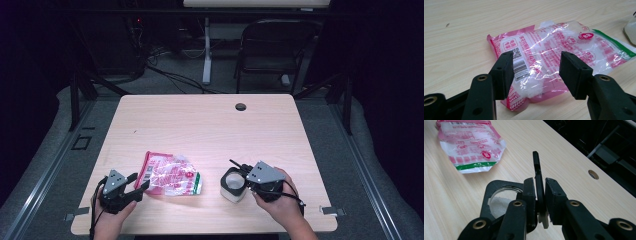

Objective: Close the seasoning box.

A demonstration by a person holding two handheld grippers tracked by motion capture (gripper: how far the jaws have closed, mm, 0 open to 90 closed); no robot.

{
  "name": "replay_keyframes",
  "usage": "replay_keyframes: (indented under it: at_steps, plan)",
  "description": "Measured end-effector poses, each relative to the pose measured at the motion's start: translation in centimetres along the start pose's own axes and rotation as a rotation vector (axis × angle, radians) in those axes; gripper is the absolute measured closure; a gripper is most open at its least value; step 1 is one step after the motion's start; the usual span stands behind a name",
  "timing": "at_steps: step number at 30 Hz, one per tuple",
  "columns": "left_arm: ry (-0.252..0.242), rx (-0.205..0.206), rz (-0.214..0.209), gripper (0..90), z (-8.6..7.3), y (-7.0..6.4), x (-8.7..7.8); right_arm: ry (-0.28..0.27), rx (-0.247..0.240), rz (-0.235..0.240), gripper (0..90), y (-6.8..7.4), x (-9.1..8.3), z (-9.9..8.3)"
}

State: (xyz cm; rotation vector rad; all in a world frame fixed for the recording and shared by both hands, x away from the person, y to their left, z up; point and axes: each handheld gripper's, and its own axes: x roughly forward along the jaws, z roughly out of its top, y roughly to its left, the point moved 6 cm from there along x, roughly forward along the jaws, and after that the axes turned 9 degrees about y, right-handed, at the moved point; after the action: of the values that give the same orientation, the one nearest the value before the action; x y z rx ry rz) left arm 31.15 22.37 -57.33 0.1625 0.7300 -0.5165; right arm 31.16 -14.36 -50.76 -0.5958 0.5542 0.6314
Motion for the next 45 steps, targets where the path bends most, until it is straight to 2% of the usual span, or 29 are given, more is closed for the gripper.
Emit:
replay_keyframes:
  at_steps: [8, 29, 45]
  plan:
    - [0.003, 0.007, 0.0, 45.0, 0.0, 0.0, 0.1, -0.009, -0.02, 0.008, 76.6, 0.8, -0.1, -0.1]
    - [0.003, 0.004, -0.003, 45.0, 0.0, -0.2, 0.2, 0.007, -0.065, 0.019, 70.5, 2.3, 0.2, -0.7]
    - [0.002, 0.004, -0.004, 45.0, 0.0, -0.3, 0.3, 0.002, -0.069, 0.034, 69.1, 2.9, 0.4, -0.8]
